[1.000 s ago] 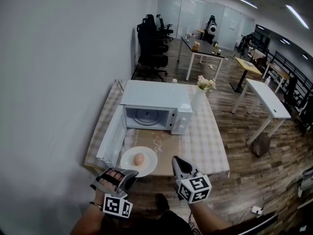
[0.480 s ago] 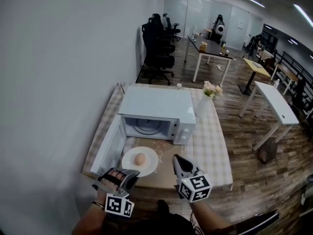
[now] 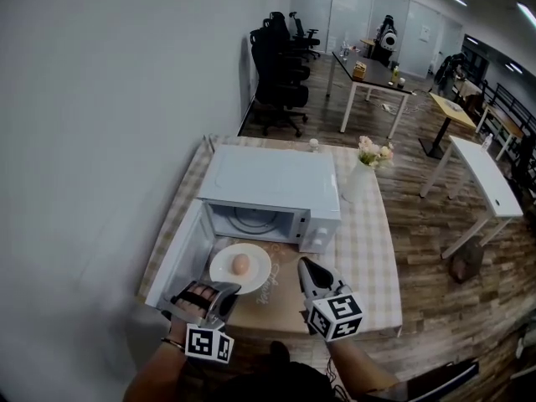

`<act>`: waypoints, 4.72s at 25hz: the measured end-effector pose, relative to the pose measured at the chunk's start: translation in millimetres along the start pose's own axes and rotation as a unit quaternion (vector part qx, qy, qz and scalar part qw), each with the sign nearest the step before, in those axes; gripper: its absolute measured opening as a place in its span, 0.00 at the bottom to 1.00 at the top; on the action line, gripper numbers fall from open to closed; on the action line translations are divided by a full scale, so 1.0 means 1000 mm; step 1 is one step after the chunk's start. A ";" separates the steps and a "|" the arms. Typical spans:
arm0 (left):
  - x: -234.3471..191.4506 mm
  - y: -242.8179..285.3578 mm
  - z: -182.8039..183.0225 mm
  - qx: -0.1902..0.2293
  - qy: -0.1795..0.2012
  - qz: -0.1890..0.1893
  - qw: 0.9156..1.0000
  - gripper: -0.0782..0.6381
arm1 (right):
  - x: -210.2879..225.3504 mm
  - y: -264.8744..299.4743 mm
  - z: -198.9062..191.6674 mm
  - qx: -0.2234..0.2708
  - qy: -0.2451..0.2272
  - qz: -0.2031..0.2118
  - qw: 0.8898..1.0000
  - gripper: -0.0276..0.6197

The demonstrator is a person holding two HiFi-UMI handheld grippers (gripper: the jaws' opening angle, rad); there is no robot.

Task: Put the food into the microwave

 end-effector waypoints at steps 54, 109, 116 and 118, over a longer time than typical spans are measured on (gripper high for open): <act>0.030 0.267 -0.027 -0.109 -0.005 -0.087 0.990 0.13 | 0.097 0.074 -0.027 -0.032 0.021 0.027 0.999 0.06; 0.005 0.336 -0.050 -0.133 -0.013 -0.156 0.979 0.16 | 0.111 0.063 -0.040 -0.059 0.016 0.033 0.998 0.06; -0.003 0.348 -0.053 -0.139 -0.013 -0.179 0.974 0.16 | 0.112 0.056 -0.045 -0.065 0.018 0.027 0.997 0.06; -0.006 0.345 -0.052 -0.133 -0.015 -0.176 0.975 0.21 | 0.110 0.054 -0.045 -0.066 0.019 0.025 0.997 0.06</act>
Point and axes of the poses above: the fingertips, and each gripper's own axes: y forward along the fingers, x to its right, z out of its top, the point moved 9 cm from there along -y, backward along the fingers, and after that the axes turned 10 degrees about -x, right-handed, at the moved point
